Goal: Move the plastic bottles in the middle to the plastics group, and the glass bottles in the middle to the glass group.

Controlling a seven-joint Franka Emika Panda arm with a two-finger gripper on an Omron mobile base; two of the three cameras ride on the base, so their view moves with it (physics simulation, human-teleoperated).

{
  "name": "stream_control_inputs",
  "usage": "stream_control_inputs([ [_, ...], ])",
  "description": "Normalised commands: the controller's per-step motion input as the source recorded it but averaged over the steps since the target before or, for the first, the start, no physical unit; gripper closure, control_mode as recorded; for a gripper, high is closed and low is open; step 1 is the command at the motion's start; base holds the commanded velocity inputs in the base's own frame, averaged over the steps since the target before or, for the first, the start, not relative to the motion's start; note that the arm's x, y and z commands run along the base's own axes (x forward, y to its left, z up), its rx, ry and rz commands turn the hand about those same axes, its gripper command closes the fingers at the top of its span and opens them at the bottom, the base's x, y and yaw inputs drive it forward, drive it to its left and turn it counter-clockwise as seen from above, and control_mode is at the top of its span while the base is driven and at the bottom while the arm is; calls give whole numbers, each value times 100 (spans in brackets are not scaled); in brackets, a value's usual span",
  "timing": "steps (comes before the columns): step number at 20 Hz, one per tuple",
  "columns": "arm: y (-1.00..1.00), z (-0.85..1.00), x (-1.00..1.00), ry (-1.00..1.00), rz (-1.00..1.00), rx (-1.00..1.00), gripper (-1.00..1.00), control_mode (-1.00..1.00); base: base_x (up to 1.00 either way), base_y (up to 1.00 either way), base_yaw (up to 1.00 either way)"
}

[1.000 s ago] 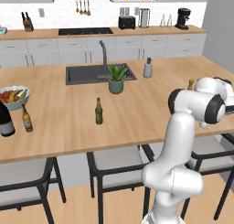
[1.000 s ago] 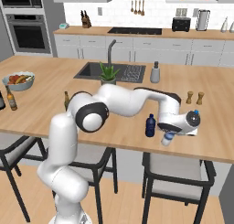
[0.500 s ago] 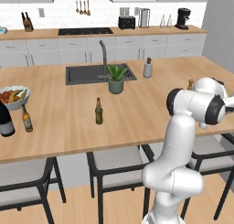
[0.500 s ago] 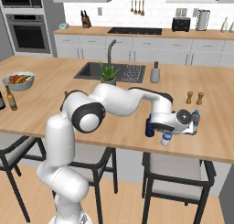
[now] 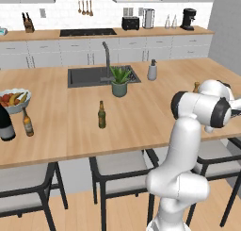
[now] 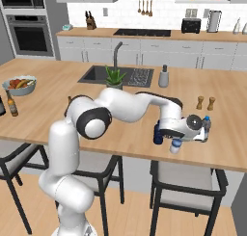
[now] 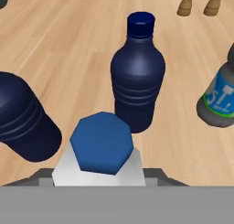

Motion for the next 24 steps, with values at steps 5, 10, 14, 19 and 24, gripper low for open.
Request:
stream_control_inputs([
  [5, 12, -30, -1, 0, -1, -2, 100, -100, 0, 0, 0],
  [10, 17, -24, -10, -1, -2, -5, 100, -100, 0, 0, 0],
  [14, 17, -18, -13, -2, -4, -6, 100, -100, 0, 0, 0],
  [19, 9, -24, -11, 0, -8, -6, 100, -100, 0, 0, 0],
  [24, 0, -3, 0, 0, -7, -3, -100, -100, 0, 0, 0],
])
